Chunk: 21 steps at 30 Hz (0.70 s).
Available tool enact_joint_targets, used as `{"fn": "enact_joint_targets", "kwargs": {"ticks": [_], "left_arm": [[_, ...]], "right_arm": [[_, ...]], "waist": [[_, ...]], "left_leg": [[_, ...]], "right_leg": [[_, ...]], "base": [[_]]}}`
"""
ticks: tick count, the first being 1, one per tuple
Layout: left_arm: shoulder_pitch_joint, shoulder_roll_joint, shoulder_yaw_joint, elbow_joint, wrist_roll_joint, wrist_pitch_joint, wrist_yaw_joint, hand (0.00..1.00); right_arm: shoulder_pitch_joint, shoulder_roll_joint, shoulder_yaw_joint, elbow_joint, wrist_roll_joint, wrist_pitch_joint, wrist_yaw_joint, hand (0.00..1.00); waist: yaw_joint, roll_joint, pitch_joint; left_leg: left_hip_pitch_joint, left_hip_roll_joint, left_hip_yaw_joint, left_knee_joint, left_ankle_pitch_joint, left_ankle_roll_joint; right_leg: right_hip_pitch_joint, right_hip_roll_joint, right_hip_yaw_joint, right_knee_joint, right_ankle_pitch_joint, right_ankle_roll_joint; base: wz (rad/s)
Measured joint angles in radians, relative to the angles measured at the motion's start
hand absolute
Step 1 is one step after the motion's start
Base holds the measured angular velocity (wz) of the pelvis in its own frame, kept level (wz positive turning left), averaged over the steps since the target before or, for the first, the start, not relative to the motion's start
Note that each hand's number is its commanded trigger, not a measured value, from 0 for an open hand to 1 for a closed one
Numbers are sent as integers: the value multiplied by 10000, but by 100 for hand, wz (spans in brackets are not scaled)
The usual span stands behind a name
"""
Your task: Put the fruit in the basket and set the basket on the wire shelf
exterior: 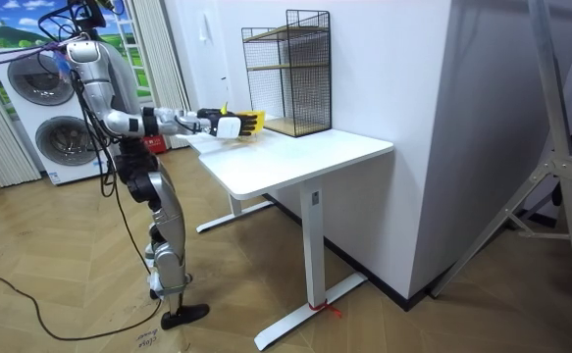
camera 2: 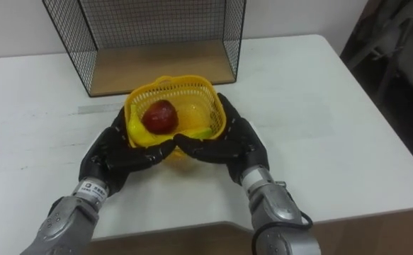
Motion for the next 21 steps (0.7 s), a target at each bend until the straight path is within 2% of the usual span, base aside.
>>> {"fn": "enact_joint_targets", "kwargs": {"ticks": [4,5,8,11,13,17,21], "left_arm": [[-496,-48,3,-4,360,-1,11,0],[-524,-48,4,-9,369,-2,11,0],[-538,-57,14,-35,380,-1,9,0],[-539,-54,97,-79,382,-1,0,0],[-540,-54,178,-82,383,-2,-5,0],[-540,-72,244,-82,397,-5,-4,0],[-544,-65,309,-81,389,-15,73,0]], "right_arm": [[-100,23,-119,-110,15,-203,-52,0],[-123,24,-127,-110,14,-208,-68,0],[-146,22,-139,-111,85,-220,-74,0],[-146,23,-134,-113,75,-289,-66,0],[-146,35,-127,-113,70,-307,-61,0],[-146,140,-140,-112,-43,-308,12,0],[-139,149,-94,-114,9,-309,24,0]], "waist": [[35,-71,-5],[46,-85,-9],[47,-253,-89],[70,-299,-93],[85,-298,-91],[207,-377,-25],[325,-385,5]], "left_leg": [[12,3,9,24,0,0],[4,3,7,23,0,0],[18,22,10,35,0,0],[20,80,11,53,-1,-1],[25,83,14,55,-1,-2],[-15,94,41,222,-22,-31],[-201,356,27,913,-403,-132]], "right_leg": [[0,5,37,43,-1,1],[1,5,39,52,-1,1],[15,24,38,14,2,-5],[19,27,40,14,9,-15],[22,31,35,27,11,-18],[-9,50,23,152,10,-20],[-50,200,-45,506,-108,-142]], "base": [[0],[0],[0],[0],[0],[0],[-1]]}}
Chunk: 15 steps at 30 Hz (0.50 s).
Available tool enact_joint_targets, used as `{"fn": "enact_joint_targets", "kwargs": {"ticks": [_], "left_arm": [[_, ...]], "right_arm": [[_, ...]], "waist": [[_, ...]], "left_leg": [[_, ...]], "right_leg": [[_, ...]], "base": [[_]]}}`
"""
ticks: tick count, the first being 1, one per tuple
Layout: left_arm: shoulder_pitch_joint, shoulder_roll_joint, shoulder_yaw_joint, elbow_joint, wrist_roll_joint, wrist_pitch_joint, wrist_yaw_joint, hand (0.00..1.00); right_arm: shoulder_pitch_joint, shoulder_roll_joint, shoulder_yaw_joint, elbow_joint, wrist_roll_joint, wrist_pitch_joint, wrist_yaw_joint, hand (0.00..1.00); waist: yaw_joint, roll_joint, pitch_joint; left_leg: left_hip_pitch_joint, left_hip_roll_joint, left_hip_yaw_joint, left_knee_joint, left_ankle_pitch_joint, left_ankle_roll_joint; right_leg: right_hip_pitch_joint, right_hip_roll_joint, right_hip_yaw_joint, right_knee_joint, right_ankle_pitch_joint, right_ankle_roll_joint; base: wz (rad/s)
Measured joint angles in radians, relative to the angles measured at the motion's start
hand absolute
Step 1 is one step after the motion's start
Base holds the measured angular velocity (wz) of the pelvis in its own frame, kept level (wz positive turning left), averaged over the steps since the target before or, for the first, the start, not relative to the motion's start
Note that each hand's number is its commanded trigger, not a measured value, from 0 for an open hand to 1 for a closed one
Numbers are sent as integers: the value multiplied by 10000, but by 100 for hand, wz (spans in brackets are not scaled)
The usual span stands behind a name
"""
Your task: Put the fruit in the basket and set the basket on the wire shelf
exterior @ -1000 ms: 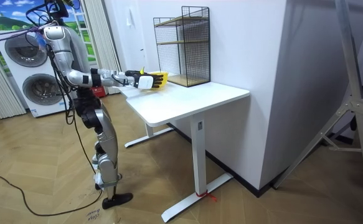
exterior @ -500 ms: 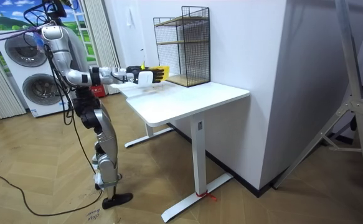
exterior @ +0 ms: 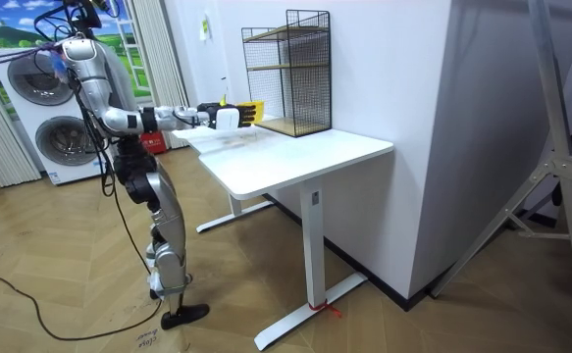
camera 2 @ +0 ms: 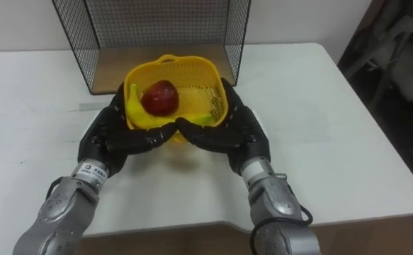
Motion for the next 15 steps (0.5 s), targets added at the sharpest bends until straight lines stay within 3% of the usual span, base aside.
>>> {"fn": "enact_joint_targets", "kwargs": {"ticks": [4,7,11,12,13,15], "left_arm": [[-82,15,160,-1,-12,-18,185,0],[-118,15,194,-1,-76,-29,221,0],[-136,13,276,-1,-63,-38,221,0],[-139,69,296,0,-73,-43,222,0],[-126,40,280,37,-71,-42,221,0],[-132,-23,276,60,-78,-45,199,0]], "right_arm": [[-6,17,23,20,-5,-1,128,0],[-31,15,53,52,-27,-1,206,0],[-49,4,109,55,-45,-1,343,0],[-46,0,173,84,-52,-1,343,0],[-43,-11,171,171,-46,0,342,0],[-51,-17,148,168,-4,-1,323,0]], "waist": [[265,95,45],[313,153,68],[341,168,38],[326,91,63],[328,-18,69],[346,-25,69]], "left_leg": [[-510,440,-43,1509,-746,-241],[-819,574,-48,1908,-921,-363],[-968,567,-34,1942,-699,-540],[-1450,567,-13,2719,-404,-526],[-1983,393,-164,3173,-179,-462],[-2794,53,-317,2238,-53,-400]], "right_leg": [[-387,323,17,1041,-459,-264],[-758,441,71,1514,-778,-406],[-991,420,267,1743,-881,-566],[-980,329,271,1743,-898,-628],[-934,151,317,1726,-941,-713],[-940,-17,338,1714,-982,-699]], "base": [[-12],[-5],[-4],[7],[10],[-7]]}}
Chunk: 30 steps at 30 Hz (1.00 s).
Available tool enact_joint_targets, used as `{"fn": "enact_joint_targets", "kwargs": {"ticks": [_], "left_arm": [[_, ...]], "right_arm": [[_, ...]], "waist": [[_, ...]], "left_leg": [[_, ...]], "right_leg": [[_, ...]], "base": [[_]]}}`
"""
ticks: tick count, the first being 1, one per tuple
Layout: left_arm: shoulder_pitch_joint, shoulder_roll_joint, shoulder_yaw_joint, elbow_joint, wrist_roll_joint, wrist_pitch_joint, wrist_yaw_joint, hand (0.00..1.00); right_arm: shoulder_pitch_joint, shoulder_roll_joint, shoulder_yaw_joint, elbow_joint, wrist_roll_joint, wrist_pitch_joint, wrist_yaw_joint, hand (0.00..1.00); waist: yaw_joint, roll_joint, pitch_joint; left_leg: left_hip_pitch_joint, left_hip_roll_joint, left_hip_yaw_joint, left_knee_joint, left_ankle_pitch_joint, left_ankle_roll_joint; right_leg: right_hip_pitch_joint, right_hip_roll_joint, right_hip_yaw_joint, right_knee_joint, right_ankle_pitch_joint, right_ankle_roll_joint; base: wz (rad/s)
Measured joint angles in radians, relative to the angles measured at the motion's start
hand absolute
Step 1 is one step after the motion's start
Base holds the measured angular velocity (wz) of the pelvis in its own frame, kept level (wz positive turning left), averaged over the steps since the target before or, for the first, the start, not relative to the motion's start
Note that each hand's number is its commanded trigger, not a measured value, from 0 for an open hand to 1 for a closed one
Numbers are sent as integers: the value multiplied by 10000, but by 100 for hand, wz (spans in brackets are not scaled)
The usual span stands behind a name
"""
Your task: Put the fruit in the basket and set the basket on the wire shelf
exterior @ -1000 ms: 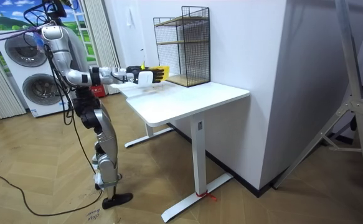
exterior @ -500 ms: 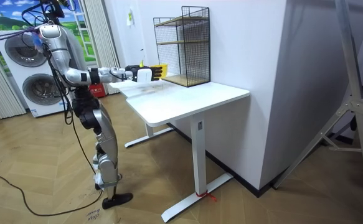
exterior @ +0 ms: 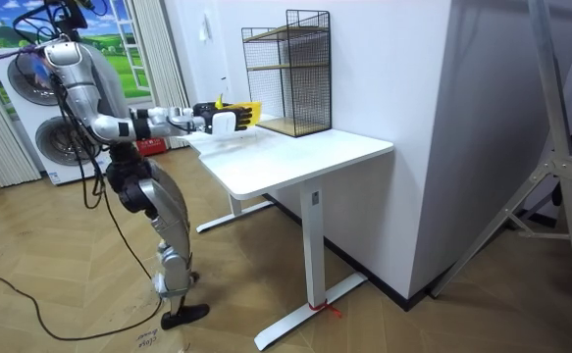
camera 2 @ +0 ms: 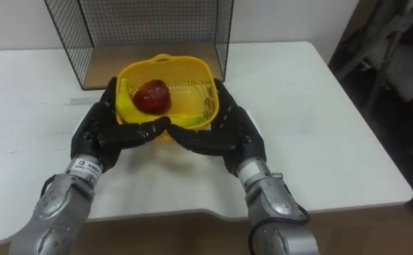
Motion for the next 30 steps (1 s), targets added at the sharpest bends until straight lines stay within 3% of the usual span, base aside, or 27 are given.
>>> {"fn": "enact_joint_targets", "kwargs": {"ticks": [2,3,4,5,8,9,15,18,20,22,24,25,26,28,30], "left_arm": [[8,-3,52,33,-16,-8,-5,0],[25,-25,45,40,-23,-11,-5,0],[46,2,12,43,-47,-9,-6,0],[28,8,28,37,-53,-22,-18,0],[28,22,24,37,-48,-22,-18,0],[24,55,17,37,-49,-23,-21,0],[-27,53,11,38,-57,-94,-24,0],[-49,54,38,23,-55,-165,-30,0],[-49,85,41,23,-45,-170,-28,0],[-147,81,-8,-38,-50,-186,-26,0],[-215,64,-14,-46,-43,-203,7,0],[-281,34,-26,-48,-28,-204,31,0],[-376,36,-71,-50,-28,-207,62,0],[-770,92,196,-42,-27,-217,225,0],[-881,79,182,-42,-14,-314,230,0]], "right_arm": [[9,-15,-69,16,-70,44,25,0],[13,-7,-74,16,-76,62,33,0],[11,-9,-79,14,-98,97,63,0],[8,-9,-84,-22,-108,99,82,0],[9,-17,-95,-19,-81,102,123,0],[8,-15,-92,-20,-111,102,121,0],[21,-202,20,-77,-222,127,98,0],[-28,-189,70,-124,-275,50,83,0],[-67,-187,76,-121,-382,48,76,0],[-123,-191,35,-119,-414,-10,57,0],[-245,-178,26,-118,-428,-37,-10,0],[-248,-189,18,-119,-468,-70,-17,0],[-296,-214,-11,-113,-554,-81,-17,0],[-659,-148,-87,-114,-715,-81,13,0],[-696,-159,-94,-112,-712,-82,17,0]], "waist": [[234,-19,9],[258,-6,-15],[284,-47,-129],[256,-152,-217],[214,-112,-191],[194,-58,-160],[172,-153,-156],[223,-270,-115],[214,-316,-86],[171,-443,-55],[173,-433,-64],[197,-366,-66],[193,-327,-14],[379,-107,152],[390,-81,154]], "left_leg": [[-680,-125,-24,-1831,1547,86],[-711,-106,-41,-2160,1855,98],[-641,-129,-49,-2285,2322,194],[-603,-181,-27,-2298,2473,197],[-502,-332,-183,-2034,2755,338],[-519,-401,-288,-1807,2864,502],[-431,-1186,-182,-1459,2260,925],[-507,-1545,-51,-830,1555,1112],[-465,-1742,-12,-503,1176,1255],[-400,-1899,73,-96,766,1453],[-287,-1907,55,-71,583,1571],[-175,-1862,-129,-127,489,1607],[-123,-1814,-230,-205,472,1615],[-151,-1527,-348,-426,536,1575],[-72,-1532,-356,-481,570,1591]], "right_leg": [[1,-68,95,206,-212,74],[53,-24,118,262,-315,128],[79,-11,115,395,-549,311],[189,-24,57,303,-595,396],[526,-78,73,119,-684,459],[637,-102,80,159,-813,468],[898,-985,80,409,-1489,824],[1022,-1432,26,821,-1906,1058],[833,-1658,-53,1931,-1974,1221],[365,-1976,-51,3412,-1634,1569],[103,-1932,-117,3988,-1099,1603],[18,-1778,-80,4198,-645,1571],[-63,-1677,-27,4271,-623,1569],[-865,-1291,10,3756,-1146,1382],[-1161,-1245,-58,2510,-1158,1366]], "base": [[-41],[-34],[0],[5],[3],[4],[13],[6],[12],[34],[26],[14],[0],[-17],[-4]]}}
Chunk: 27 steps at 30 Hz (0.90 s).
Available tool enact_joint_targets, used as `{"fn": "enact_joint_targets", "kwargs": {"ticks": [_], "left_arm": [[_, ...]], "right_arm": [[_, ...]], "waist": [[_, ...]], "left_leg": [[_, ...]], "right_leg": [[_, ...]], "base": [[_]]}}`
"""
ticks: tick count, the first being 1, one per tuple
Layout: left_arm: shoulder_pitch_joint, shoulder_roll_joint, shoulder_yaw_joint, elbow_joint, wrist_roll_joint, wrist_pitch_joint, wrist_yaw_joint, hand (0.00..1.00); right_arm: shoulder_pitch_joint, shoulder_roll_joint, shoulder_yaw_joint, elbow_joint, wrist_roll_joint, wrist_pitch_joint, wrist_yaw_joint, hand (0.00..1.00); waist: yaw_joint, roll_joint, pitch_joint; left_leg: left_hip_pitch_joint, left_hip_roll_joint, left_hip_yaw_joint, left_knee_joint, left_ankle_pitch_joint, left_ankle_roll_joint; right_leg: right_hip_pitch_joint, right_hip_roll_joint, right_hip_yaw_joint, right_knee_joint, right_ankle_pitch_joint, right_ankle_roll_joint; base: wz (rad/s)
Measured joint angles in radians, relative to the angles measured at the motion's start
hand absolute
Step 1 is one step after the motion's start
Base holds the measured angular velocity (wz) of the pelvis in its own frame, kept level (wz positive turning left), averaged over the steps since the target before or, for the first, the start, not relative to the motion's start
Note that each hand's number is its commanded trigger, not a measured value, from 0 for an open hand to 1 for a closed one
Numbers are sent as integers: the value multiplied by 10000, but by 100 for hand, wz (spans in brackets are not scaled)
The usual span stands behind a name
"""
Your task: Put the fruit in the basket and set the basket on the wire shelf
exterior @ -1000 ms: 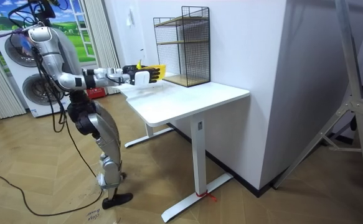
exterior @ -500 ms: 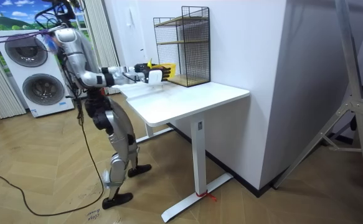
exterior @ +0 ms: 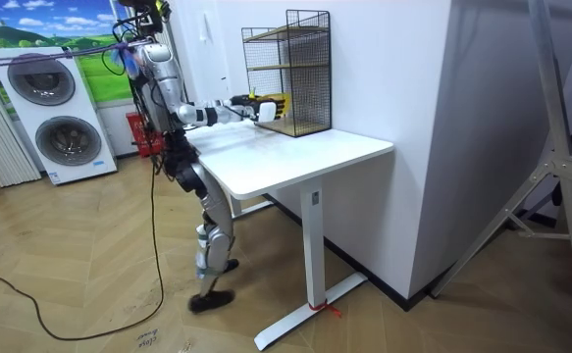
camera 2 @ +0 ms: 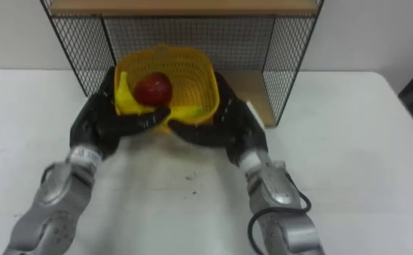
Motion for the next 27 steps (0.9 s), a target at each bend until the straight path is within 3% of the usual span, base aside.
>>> {"fn": "enact_joint_targets", "kwargs": {"ticks": [1,2,3,4,8,20,27], "left_arm": [[27,-35,-12,13,-19,-24,0,0],[49,-53,-33,74,-29,-23,-2,0],[76,-54,-111,111,-22,-19,-2,0],[64,-45,-176,108,-1,-21,-5,0],[84,-42,-189,109,25,-13,-17,0],[-18,-180,-99,108,91,342,-175,0],[-108,-184,-76,235,-21,560,-81,0]], "right_arm": [[1,-28,1,2,0,1,-4,0],[29,-37,5,13,-16,2,-7,0],[44,-53,1,25,-55,6,-9,0],[43,-93,-43,39,-72,7,-9,0],[43,-74,-143,50,-79,21,-8,0],[3,23,-475,0,-166,197,-81,0],[-216,29,-466,4,-235,518,-263,0]], "waist": [[39,5,-4],[-8,73,-41],[-53,195,-143],[-49,252,-188],[-285,225,-241],[-245,164,-279],[-274,110,-274]], "left_leg": [[138,-45,26,-20,-5,-7],[197,-47,-53,-10,-12,-25],[306,1,-194,-162,56,-122],[481,58,-279,-450,179,-182],[884,186,-473,-1183,568,-274],[1176,238,-390,-1716,825,-319],[1239,354,-337,-1792,867,-334]], "right_leg": [[1,39,4,-1204,447,-79],[98,91,-20,-1278,746,-170],[331,204,-113,-1728,886,-201],[604,346,-241,-2198,1119,-251],[1244,560,-449,-3327,1689,-334],[1500,679,-285,-3794,1965,-381],[1722,793,-297,-4305,2242,-409]], "base": [[10],[9],[13],[7],[8],[-2],[-1]]}}
